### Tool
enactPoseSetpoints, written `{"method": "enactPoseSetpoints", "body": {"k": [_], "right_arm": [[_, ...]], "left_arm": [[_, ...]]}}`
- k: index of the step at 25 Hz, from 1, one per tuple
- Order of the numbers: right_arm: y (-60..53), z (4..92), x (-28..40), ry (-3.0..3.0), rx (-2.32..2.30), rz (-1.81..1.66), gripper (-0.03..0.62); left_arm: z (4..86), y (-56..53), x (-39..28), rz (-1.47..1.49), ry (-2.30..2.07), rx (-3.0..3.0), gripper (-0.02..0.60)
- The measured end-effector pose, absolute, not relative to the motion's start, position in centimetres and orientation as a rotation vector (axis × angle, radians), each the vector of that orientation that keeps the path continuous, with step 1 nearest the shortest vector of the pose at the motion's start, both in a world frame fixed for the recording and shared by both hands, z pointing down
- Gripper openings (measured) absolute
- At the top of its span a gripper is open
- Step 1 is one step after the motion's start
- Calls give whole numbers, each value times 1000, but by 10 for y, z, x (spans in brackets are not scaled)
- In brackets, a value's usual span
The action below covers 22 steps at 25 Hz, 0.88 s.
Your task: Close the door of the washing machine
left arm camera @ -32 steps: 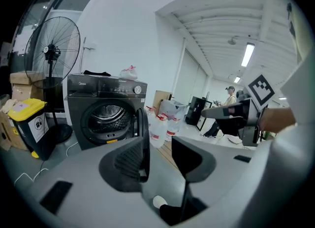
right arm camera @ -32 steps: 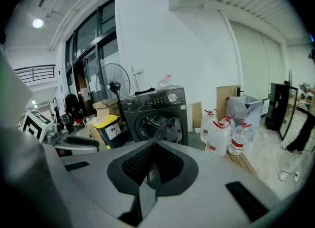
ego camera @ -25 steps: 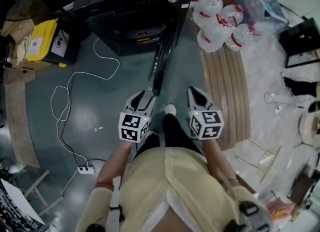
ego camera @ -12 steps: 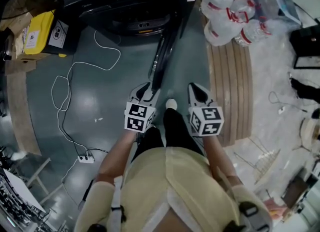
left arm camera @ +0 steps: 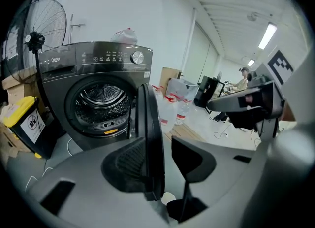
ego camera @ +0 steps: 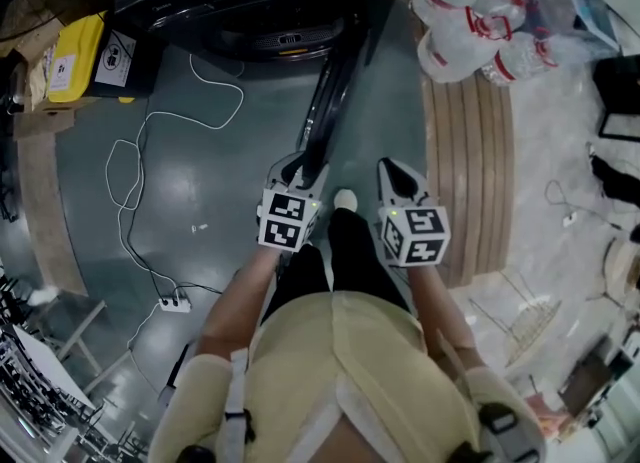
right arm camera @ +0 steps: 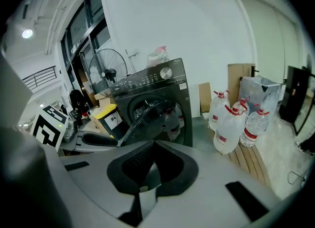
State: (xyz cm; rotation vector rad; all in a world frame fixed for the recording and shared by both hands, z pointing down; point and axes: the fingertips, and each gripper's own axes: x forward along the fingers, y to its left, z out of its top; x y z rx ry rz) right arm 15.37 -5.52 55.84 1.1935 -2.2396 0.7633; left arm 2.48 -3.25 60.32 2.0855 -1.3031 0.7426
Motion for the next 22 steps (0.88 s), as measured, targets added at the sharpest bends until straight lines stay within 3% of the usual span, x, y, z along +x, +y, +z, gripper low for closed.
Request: {"method": "enactPoseSetpoints", "body": {"k": [8, 11, 22], "right_arm": [[-67, 562, 154, -2251, 1152, 780, 6], [-73, 563, 155, -2261, 1144, 788, 6], [-78, 561, 149, -2289, 1118, 778, 6]], "left_arm": [[611, -44, 28, 794, -1322, 2041, 162], [615, -47, 26, 843, -1335, 2018, 124], [620, -47, 22, 856, -1305, 1989, 124]]}}
